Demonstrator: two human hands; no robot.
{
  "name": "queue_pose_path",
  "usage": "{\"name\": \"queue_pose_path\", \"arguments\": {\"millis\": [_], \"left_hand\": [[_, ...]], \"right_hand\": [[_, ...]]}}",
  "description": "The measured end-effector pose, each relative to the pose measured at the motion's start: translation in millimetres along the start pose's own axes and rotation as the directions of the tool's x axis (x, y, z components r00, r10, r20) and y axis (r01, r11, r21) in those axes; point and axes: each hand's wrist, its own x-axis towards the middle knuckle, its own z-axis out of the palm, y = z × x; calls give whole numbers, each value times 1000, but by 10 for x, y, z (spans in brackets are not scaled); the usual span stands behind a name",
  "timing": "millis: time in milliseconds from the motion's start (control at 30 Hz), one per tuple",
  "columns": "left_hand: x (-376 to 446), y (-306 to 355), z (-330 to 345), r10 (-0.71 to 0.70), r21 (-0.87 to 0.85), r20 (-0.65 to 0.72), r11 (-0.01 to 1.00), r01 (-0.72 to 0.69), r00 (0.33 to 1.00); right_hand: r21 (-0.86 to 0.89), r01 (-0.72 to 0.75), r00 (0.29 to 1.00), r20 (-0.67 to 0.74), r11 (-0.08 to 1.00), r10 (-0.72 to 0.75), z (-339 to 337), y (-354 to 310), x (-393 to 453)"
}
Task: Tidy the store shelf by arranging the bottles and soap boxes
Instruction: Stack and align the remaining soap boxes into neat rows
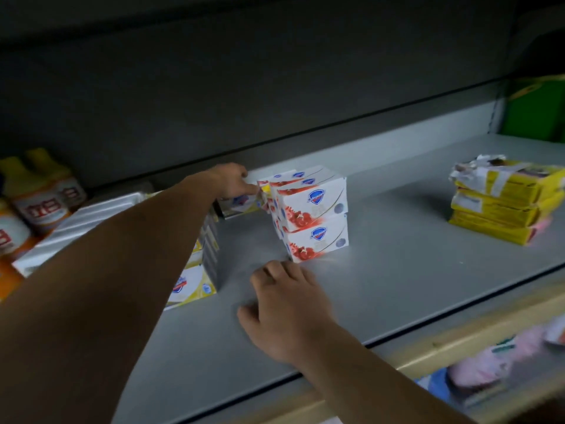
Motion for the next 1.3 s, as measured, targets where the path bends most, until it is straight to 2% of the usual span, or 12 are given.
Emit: {"name": "queue_pose_path", "arguments": {"millis": [100, 167, 367, 567, 767, 900, 1033, 1167, 1233, 1300], "left_hand": [[158, -40, 96, -45, 67, 144, 997, 36, 989], [204, -27, 119, -67, 134, 186, 990, 43, 980], [189, -43, 124, -76, 289, 168, 957, 25, 983], [127, -23, 184, -19, 327, 81, 945, -8, 997], [-37, 13, -118, 9, 256, 17, 967, -14, 1000], [-407, -30, -542, 13, 138, -105, 990, 1, 994], [-972, -55, -861, 95, 22, -304, 995, -92, 948], [-1650, -92, -887, 128, -142, -350, 972, -187, 928], [-1961, -123, -810, 169, -152, -372, 959, -239, 913], [-2217, -177, -679, 179, -181, -384, 947, -264, 906]], "right_hand": [[8, 0, 1000, -16, 1000, 0, 5, -2, 6], [9, 2, 1000, -24, 1000, -2, 9, 2, 9], [2, 6, 1000, -28, 1000, -6, 2, 1, 4], [-4, 11, 999, -30, 1000, -11, 10, 8, 12], [-11, 2, 1000, -3, 1000, -2, 6, 7, 21], [-21, -2, 1000, 27, 1000, 2, -24, 9, 29], [-7, -26, 999, 48, 1000, 26, -37, 1, 20], [-19, -47, 997, 65, 999, 48, -95, -4, 25], [30, -62, 997, 53, 998, 60, -147, -14, 21], [187, -63, 998, -11, 980, 67, -223, -59, -1]]}}
